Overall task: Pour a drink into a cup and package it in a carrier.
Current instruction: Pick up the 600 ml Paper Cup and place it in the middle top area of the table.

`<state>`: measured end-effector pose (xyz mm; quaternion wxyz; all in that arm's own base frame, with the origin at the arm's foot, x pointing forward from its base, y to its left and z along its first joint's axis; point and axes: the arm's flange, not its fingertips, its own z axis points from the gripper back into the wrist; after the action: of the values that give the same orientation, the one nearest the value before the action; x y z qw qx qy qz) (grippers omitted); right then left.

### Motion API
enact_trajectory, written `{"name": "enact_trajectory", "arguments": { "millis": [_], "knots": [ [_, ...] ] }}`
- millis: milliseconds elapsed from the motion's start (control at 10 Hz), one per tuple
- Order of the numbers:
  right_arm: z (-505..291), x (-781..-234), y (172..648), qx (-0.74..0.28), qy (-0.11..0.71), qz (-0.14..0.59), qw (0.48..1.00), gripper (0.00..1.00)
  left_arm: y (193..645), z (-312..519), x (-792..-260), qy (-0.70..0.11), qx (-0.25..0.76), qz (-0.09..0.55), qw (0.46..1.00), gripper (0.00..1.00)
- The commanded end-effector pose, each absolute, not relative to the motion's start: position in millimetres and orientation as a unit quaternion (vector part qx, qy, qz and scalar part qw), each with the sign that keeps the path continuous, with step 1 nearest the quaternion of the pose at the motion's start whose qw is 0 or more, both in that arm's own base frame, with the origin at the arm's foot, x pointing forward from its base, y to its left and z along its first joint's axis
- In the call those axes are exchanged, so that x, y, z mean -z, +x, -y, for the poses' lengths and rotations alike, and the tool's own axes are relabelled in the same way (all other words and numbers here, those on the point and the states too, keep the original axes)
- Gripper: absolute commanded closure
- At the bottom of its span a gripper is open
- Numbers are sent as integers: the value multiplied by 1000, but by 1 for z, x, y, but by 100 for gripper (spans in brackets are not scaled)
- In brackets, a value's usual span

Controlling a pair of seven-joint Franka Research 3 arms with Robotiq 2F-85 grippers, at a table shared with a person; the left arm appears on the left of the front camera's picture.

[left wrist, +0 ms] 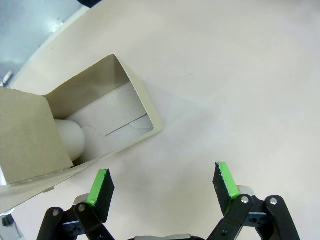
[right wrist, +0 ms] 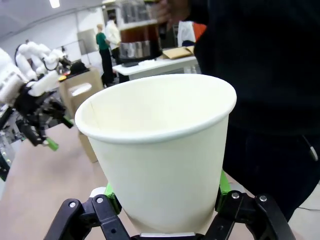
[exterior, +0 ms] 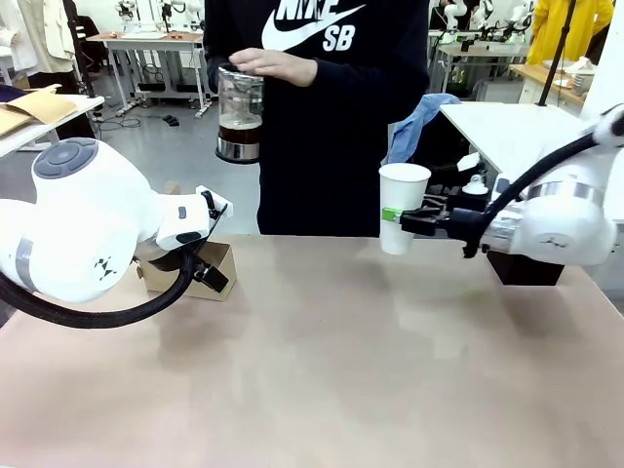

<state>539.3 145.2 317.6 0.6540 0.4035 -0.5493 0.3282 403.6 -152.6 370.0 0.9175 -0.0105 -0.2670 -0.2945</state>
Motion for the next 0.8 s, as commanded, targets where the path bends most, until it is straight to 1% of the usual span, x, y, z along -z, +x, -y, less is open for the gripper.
{"name": "enact_trajectory", "arguments": {
  "millis": [0, 300, 400, 500, 700],
  "knots": [
    [-160, -307, 567, -319, 383, 574, 650, 20, 404, 152, -370, -12, 294, 268, 918, 0],
    [-172, -291, 583, -317, 380, 578, 649, 20, 404, 152, -370, -12, 294, 268, 918, 0],
    [-172, -285, 587, -323, 384, 567, 653, 20, 404, 152, -370, -12, 294, 268, 918, 0],
    [-165, -291, 578, -321, 400, 563, 648, 20, 404, 152, -370, -12, 294, 268, 918, 0],
    [-165, -291, 578, -321, 400, 563, 648, 20, 404, 152, -370, -12, 294, 268, 918, 0]
  ]
}}
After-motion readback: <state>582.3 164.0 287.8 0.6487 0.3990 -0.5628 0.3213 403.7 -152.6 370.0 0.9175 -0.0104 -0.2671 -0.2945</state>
